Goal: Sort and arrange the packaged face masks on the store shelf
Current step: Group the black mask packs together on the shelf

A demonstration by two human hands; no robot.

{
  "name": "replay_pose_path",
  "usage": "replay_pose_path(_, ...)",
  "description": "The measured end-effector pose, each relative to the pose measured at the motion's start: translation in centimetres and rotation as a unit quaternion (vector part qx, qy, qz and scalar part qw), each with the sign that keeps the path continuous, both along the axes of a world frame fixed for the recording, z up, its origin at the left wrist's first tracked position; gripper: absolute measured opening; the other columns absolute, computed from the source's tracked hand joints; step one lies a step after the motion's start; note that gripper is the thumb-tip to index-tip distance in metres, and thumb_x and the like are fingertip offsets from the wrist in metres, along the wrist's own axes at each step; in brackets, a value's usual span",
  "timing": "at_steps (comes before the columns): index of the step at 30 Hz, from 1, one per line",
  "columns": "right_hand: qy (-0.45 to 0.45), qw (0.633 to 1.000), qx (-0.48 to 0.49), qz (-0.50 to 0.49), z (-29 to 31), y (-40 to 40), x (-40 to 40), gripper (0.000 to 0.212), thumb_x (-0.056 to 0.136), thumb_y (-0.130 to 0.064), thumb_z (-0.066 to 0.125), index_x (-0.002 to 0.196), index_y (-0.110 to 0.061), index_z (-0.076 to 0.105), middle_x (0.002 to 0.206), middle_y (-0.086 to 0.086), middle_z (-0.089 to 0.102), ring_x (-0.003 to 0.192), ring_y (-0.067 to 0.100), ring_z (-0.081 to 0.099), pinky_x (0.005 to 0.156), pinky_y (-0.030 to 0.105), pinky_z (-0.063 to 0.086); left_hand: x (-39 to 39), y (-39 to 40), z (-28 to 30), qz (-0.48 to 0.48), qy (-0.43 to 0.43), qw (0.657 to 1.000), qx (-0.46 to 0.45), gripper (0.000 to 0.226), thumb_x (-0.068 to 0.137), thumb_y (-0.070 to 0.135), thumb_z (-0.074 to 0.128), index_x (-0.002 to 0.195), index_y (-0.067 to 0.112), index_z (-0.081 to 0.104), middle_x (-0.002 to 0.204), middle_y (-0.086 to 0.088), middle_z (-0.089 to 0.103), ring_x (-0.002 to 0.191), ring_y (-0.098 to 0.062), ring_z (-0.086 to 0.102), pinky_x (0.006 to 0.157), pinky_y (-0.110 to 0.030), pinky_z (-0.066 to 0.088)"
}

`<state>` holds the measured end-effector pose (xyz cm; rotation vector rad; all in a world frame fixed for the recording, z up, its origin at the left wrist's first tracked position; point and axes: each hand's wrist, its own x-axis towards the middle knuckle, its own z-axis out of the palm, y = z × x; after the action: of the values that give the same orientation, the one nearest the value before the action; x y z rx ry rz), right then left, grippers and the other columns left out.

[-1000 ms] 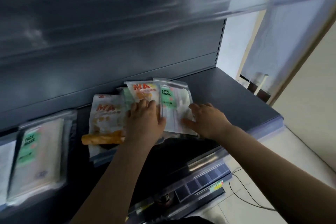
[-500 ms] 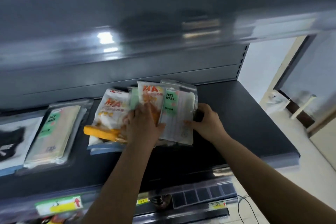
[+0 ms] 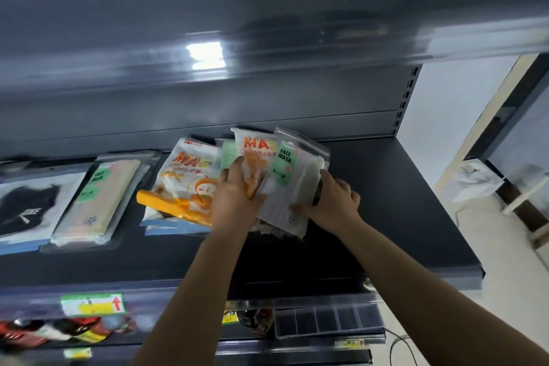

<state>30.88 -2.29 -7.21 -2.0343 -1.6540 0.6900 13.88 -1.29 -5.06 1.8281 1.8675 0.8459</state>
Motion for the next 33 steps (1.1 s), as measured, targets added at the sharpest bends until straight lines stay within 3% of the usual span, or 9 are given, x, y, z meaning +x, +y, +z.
replay_pose_path(3, 0.048, 0.999, 0.024, -0.006, -0.3, 0.2, 0.1, 0.088, 0.068, -0.045, 0.077, 0.139, -0.023, 0.031, 0.137, 0.000, 0.046, 0.136, 0.026, 0.028, 0.109, 0.040, 0.018, 0.1, -0.4, 0.0, 0.006, -0.134, 0.991, -0.017, 0.079, 0.079, 0.007, 0.073, 0.144, 0.018, 0.031, 0.106, -0.004, 0.057, 0.093, -0.016, 0.053, 0.073, -0.019, 0.042)
replay_pose_path(7, 0.137, 0.990, 0.043, -0.009, -0.8, 0.8, 0.0, 0.086, 0.061, -0.037, 0.084, 0.133, -0.023, 0.039, 0.127, 0.000, 0.053, 0.127, 0.026, 0.039, 0.106, 0.045, 0.035, -0.4, -0.2, 0.1, -0.025, -0.146, 0.988, 0.035, 0.025, 0.076, 0.001, 0.070, 0.089, 0.019, 0.060, 0.073, -0.011, 0.062, 0.066, -0.015, 0.052, 0.058, -0.022, 0.040)
replay_pose_path(10, 0.218, 0.973, 0.073, -0.008, -1.0, 0.9, -0.4, 0.082, 0.057, -0.027, 0.086, 0.127, -0.024, 0.043, 0.120, -0.003, 0.054, 0.122, 0.024, 0.045, 0.095, 0.043, 0.047, -0.6, -0.5, 0.1, -0.037, -0.220, 0.974, 0.037, 0.027, 0.080, -0.003, 0.066, 0.095, 0.019, 0.065, 0.076, 0.006, 0.066, 0.065, 0.001, 0.059, 0.059, -0.006, 0.043)
replay_pose_path(14, 0.384, 0.916, 0.104, -0.060, -0.3, 0.6, -0.8, 0.085, 0.065, -0.004, 0.082, 0.135, -0.022, 0.038, 0.118, -0.007, 0.054, 0.112, 0.015, 0.053, 0.073, 0.022, 0.051, -1.0, -1.1, 0.1, -0.057, -0.301, 0.951, 0.038, 0.026, 0.084, -0.004, 0.063, 0.101, 0.016, 0.066, 0.082, 0.011, 0.069, 0.072, 0.007, 0.062, 0.066, -0.008, 0.048)
replay_pose_path(18, 0.488, 0.857, 0.094, -0.133, 0.0, 0.7, -1.0, 0.093, 0.070, -0.004, 0.079, 0.145, -0.019, 0.026, 0.122, -0.002, 0.055, 0.114, 0.019, 0.055, 0.088, 0.039, 0.052, -1.4, -1.8, 0.0, -0.050, -0.386, 0.921, 0.036, 0.025, 0.084, -0.003, 0.063, 0.092, 0.019, 0.071, 0.084, 0.011, 0.072, 0.086, -0.005, 0.065, 0.078, -0.021, 0.052)
replay_pose_path(21, 0.528, 0.834, 0.081, -0.136, 0.3, 0.3, -1.3, 0.056, 0.072, -0.004, 0.077, 0.121, -0.012, 0.050, 0.114, 0.005, 0.064, 0.104, 0.023, 0.063, 0.086, 0.044, 0.055, -1.4, -2.2, 0.1, -0.045, -0.445, 0.894, 0.029, 0.030, 0.085, -0.003, 0.062, 0.084, 0.023, 0.076, 0.087, 0.004, 0.074, 0.090, -0.016, 0.066, 0.083, -0.034, 0.055)
replay_pose_path(24, 0.550, 0.825, 0.064, -0.112, 0.4, -0.3, -1.4, 0.025, 0.076, -0.008, 0.074, 0.093, -0.010, 0.055, 0.107, 0.010, 0.068, 0.097, 0.027, 0.067, 0.080, 0.044, 0.057, -1.5, -2.8, 0.7, -0.049, -0.499, 0.865, 0.008, 0.024, 0.085, -0.002, 0.059, 0.086, 0.016, 0.074, 0.084, 0.001, 0.074, 0.082, -0.017, 0.069, 0.063, -0.033, 0.058)
replay_pose_path(27, 0.585, 0.807, 0.041, -0.076, 0.7, -0.8, -1.2, 0.026, 0.079, -0.011, 0.070, 0.101, -0.008, 0.058, 0.109, 0.010, 0.067, 0.097, 0.027, 0.067, 0.082, 0.045, 0.056, -1.7, -3.5, 0.9, -0.045, -0.528, 0.848, -0.009, 0.017, 0.086, -0.003, 0.057, 0.086, 0.011, 0.068, 0.077, 0.002, 0.073, 0.070, -0.014, 0.070, 0.046, -0.027, 0.053)
replay_pose_path(33, 0.646, 0.763, 0.034, 0.001, 0.9, -2.1, -0.9, 0.038, 0.068, -0.015, 0.069, 0.105, -0.008, 0.061, 0.107, 0.008, 0.071, 0.098, 0.025, 0.068, 0.080, 0.040, 0.056, -1.6, -4.4, 1.3, -0.045, -0.579, 0.814, 0.003, 0.017, 0.068, 0.006, 0.066, 0.060, 0.021, 0.070, 0.070, -0.001, 0.070, 0.066, -0.015, 0.065, 0.059, -0.026, 0.053)
